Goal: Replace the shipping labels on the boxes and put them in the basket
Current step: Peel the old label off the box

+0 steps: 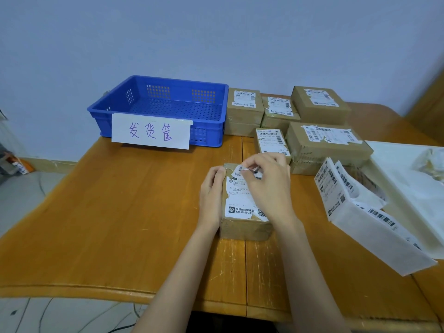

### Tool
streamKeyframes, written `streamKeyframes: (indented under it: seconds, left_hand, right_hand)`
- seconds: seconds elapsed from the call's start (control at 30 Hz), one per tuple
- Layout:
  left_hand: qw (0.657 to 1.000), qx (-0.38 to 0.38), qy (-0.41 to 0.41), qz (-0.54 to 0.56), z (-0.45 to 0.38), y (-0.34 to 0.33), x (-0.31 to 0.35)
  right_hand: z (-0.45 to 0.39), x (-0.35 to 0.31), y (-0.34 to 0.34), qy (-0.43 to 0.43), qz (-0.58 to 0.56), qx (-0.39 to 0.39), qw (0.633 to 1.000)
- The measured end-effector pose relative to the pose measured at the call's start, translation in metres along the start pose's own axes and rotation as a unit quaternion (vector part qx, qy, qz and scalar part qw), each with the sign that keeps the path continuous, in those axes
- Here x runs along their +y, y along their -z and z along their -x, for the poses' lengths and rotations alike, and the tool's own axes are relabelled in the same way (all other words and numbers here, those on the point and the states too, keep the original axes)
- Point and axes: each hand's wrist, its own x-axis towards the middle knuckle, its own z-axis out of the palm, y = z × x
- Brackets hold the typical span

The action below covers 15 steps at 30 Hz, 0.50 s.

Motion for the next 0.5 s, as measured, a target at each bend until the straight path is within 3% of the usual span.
streamKeyframes:
  seconds: [0.3,0.5]
  left_hand:
    - [1.0,-0.006,-0.001,0.007,0.0011,-0.0002,0.0012]
    - [1.0,-0.018,0.004,0.015,0.0021,0.0016,0.0012]
  right_hand:
    - [0.0003,-0.0008,0.0011,-0.012,-0.01,0.008,1.0]
    - [-0.0008,-0.0071,0.0059,0.055,0.057,0.01,0.997]
